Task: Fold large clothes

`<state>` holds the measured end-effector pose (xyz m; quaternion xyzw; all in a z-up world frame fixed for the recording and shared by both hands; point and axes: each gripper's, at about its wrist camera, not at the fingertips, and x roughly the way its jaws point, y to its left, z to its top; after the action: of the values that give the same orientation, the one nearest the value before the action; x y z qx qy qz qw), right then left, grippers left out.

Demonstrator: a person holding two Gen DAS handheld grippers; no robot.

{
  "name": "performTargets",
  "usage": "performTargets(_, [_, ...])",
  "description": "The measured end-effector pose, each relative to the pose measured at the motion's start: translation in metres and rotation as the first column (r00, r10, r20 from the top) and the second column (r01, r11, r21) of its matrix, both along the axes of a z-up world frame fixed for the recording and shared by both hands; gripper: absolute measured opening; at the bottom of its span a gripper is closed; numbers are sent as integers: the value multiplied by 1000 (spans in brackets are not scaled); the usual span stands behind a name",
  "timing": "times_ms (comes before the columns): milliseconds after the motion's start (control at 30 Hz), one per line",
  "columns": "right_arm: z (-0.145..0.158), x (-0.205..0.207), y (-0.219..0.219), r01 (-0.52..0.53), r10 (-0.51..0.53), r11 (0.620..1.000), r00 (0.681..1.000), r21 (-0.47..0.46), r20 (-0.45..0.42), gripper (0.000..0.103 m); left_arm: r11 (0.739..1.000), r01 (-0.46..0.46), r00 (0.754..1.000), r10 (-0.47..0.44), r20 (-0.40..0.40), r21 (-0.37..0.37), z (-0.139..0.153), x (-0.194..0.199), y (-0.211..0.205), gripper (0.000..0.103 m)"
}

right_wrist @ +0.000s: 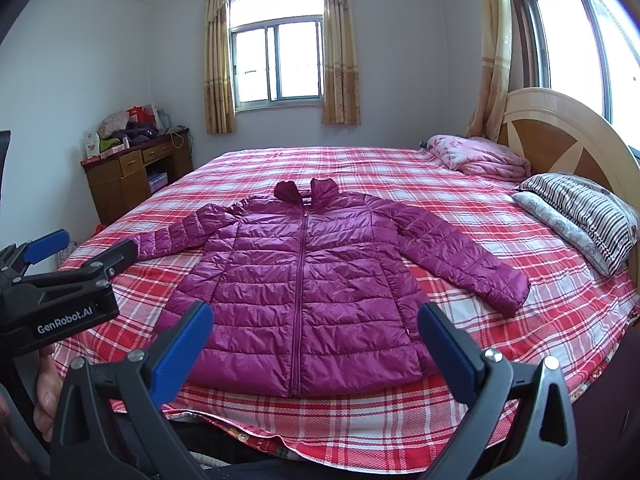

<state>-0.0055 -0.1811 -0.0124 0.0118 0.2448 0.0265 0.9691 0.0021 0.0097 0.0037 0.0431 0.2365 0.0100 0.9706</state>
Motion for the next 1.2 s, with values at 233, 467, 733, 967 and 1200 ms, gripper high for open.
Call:
performTargets(233, [0,0,1,-1,1,1000,1000,3,-2,103,1000,-5,1000,5,4,-2,1,0,1,102])
performTargets(467, [-3,0,3,-6,6,1000,1000,6,-7,103,1000,-6,1000,6,-1,0,-1,2,1,102])
performTargets(733, [-13,13,-1,-12,12,999,1000,31,-20,103,1000,-8,1000,8,-3,6,-10,18,4,102])
performTargets(967, [-46,57,-42,71,-62,994,992,82,-109,103,997,-64,997,65,-49,32,-39,69,13,102])
performTargets(1200, [-79,91,-126,287,-255,946,947,153,-197,103,995,-76,990,84,-112,71,-72,130,8,102])
